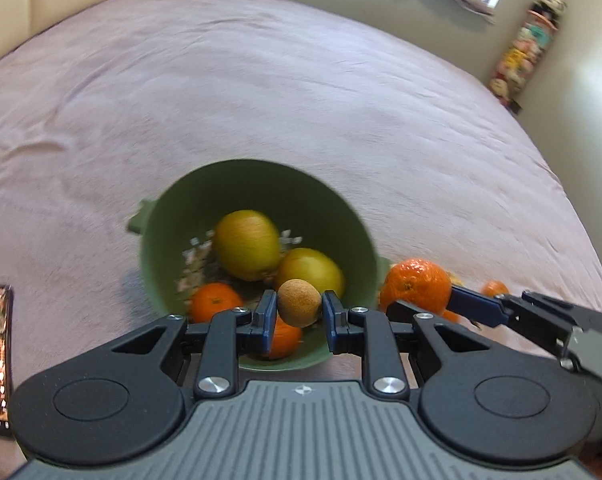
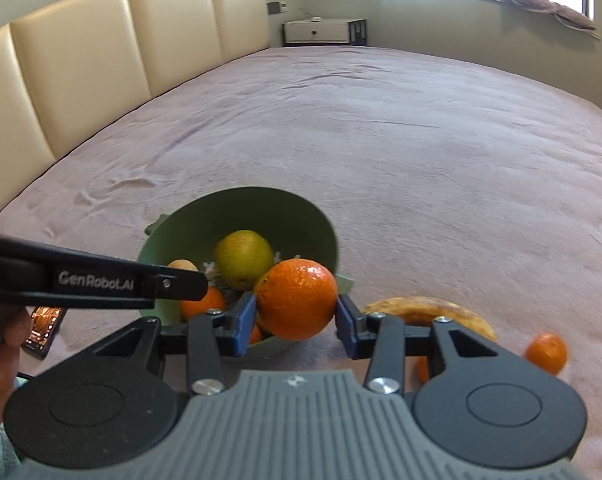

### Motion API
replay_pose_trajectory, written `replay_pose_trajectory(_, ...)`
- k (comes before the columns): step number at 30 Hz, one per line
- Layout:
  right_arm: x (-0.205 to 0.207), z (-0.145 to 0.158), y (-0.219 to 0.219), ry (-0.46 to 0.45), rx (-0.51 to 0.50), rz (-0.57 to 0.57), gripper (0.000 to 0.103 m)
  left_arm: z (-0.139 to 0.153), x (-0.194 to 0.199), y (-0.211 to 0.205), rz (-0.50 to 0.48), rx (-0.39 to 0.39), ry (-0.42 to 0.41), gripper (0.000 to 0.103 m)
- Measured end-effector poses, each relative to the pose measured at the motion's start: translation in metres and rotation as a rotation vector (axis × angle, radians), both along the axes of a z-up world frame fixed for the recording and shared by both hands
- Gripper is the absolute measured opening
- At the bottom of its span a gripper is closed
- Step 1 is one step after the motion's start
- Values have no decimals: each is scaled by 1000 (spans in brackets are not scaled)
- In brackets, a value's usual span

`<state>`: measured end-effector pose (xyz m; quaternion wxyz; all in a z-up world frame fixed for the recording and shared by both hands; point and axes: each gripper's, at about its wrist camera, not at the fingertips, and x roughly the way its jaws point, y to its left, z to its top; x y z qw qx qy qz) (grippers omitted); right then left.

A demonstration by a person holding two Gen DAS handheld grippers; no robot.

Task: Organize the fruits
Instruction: 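Carry the small brown fruit and the tangerine over the green colander with both tools, then open the left tool to drop the brown fruit while the right tool releases the tangerine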

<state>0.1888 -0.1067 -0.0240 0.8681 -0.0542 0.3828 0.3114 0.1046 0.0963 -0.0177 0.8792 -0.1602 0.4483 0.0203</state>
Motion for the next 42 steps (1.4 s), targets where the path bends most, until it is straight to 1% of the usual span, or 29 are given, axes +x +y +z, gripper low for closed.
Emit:
replay_pose_trajectory(3, 3, -6, 16, 1, -13, 45, 41, -5, 3, 11, 25, -29, 20, 26)
replay_pose_trajectory(7, 8, -16, 31, 3, -35, 89, 41, -13, 7, 20, 47, -42, 46, 26)
replay_pose_trajectory(14, 17, -31, 43, 15, -70, 126, 41, -31, 18, 28, 60, -53, 99, 26)
replay_pose_trajectory(19, 23, -41, 49, 25, -84, 132, 41, -40, 24, 28, 62, -52, 118, 26)
replay_pose_trajectory(25, 22, -44, 57, -22, -109, 168, 41, -47, 28, 27, 39, -69, 117, 26)
replay_pose_trajectory(30, 20, -44, 59, -19, -109, 199, 41, -53, 29, 30, 63, -49, 138, 26)
replay_pose_trajectory(34, 21, -46, 61, -1, -98, 216, 41, -54, 29, 31, 63, -43, 137, 26)
replay_pose_trajectory(42, 17, -52, 67, 20, -135, 258, 41, -57, 30, 24, 36, 37, 174, 27)
